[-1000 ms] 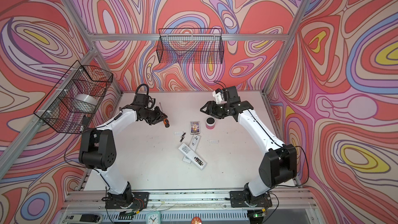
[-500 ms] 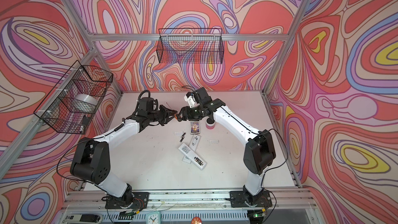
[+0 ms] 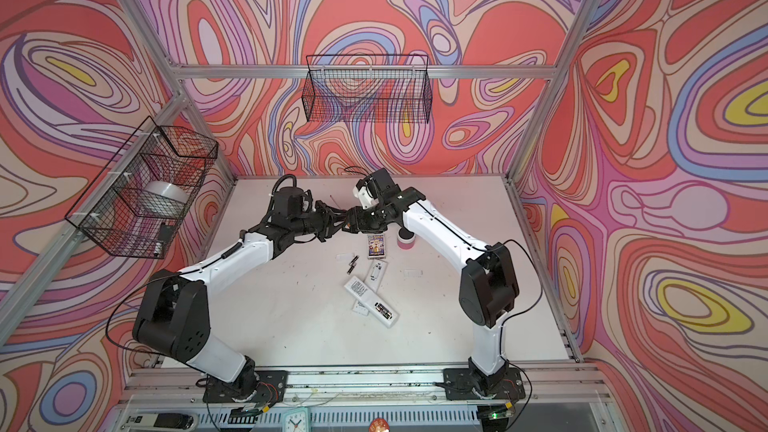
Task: Unload the batteries from the remote control
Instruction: 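Grasp the screwdriver handle with the right gripper while the left gripper releases it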
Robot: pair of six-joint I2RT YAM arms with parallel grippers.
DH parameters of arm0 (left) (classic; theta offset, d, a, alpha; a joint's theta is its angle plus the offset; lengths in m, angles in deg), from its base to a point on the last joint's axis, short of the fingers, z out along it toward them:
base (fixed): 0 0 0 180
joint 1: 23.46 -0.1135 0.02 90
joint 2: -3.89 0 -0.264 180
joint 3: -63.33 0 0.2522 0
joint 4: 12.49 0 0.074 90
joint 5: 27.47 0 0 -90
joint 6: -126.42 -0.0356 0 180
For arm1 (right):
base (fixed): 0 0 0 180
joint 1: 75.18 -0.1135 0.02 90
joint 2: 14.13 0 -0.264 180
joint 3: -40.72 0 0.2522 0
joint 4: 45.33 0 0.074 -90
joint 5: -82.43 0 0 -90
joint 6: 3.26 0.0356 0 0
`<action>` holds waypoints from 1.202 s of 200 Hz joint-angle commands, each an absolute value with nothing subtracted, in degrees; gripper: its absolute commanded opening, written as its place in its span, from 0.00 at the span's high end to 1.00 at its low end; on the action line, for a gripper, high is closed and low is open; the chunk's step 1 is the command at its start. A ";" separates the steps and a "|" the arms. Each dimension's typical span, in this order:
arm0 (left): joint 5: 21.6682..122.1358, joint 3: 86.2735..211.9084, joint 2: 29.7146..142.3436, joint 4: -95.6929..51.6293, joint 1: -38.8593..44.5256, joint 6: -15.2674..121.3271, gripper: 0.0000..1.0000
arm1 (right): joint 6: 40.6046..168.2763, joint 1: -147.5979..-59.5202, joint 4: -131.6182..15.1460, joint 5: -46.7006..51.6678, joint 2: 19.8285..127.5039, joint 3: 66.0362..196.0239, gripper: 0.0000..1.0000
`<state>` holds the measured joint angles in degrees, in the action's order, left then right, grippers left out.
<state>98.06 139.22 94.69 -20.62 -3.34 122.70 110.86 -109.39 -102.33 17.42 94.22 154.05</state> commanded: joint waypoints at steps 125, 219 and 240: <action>99.77 141.47 93.86 -21.38 -3.52 119.15 0.52 | 110.51 -108.73 -103.50 17.96 91.92 152.62 0.95; 120.58 142.91 90.91 -26.30 -15.03 92.93 0.00 | 102.04 -96.35 -116.56 53.25 87.73 150.48 0.95; 128.66 140.35 93.34 -10.07 -15.28 102.67 0.00 | 103.52 -96.31 -114.41 58.58 84.98 148.19 0.96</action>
<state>116.68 143.26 91.37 -26.98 -15.34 95.84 105.75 -95.47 -113.15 45.82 88.84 149.59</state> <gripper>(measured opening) 0.998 0.315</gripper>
